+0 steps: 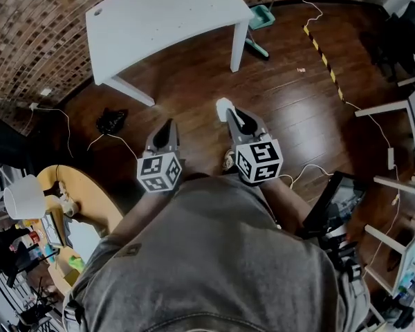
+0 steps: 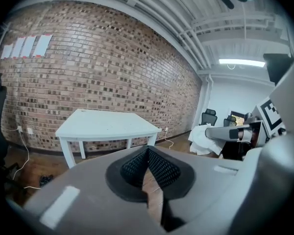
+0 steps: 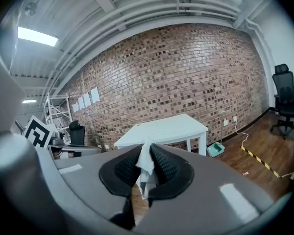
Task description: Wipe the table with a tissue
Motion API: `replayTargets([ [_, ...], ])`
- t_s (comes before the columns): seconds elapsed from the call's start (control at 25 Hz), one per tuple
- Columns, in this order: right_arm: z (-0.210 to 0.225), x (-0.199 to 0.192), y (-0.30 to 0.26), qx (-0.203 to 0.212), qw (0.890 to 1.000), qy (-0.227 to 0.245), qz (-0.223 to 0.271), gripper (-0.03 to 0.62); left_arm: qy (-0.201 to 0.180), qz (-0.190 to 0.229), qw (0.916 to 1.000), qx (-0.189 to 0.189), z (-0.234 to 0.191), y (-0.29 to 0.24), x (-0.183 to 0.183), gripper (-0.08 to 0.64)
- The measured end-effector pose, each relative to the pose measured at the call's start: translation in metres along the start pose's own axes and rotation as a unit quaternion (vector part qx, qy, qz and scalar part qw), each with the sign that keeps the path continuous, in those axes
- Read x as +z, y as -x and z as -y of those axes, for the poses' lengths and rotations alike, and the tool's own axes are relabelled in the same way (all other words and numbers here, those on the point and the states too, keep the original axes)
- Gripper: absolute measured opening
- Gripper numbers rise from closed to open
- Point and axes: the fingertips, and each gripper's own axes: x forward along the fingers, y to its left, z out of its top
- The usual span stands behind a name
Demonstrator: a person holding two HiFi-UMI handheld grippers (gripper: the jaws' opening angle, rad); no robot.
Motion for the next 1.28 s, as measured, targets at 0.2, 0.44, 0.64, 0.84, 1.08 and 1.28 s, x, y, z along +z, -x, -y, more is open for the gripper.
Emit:
replayTargets([
  [0.2,0.034,0.008,-0.014,0.008,1.0,-0.006,-0.003,0.044,0.002,-0.007,0.9999,0.008,0.018,-0.031,0.003,0.002],
  [0.44,0.059,0.019,-0.037,0.009,1.0,-0.01,-0.012,0.044,0.004,-0.011,0.9999,0.012,0.019,-0.062,0.016,0.002],
  [0.64,0.071,0.028,-0.071,0.004,1.0,-0.007,-0.018,0.044,0.009,-0.012,0.9999,0.009,0.002,-0.097,0.028,0.002],
  [0.84,0.086,0.045,-0.108,-0.014,1.0,-0.003,-0.024,0.044,0.008,-0.011,0.9999,-0.011,-0.014,-0.139,0.05,0.002],
  [1.08,0.101,0.077,-0.159,-0.041,0.999,0.008,-0.019,0.044,0.009,-0.008,0.9991,-0.04,-0.041,-0.19,0.083,0.002],
  [1.28,0.107,0.097,-0.199,-0.064,0.998,0.007,-0.008,0.044,0.003,-0.006,0.9982,-0.059,-0.066,-0.221,0.102,0.002],
])
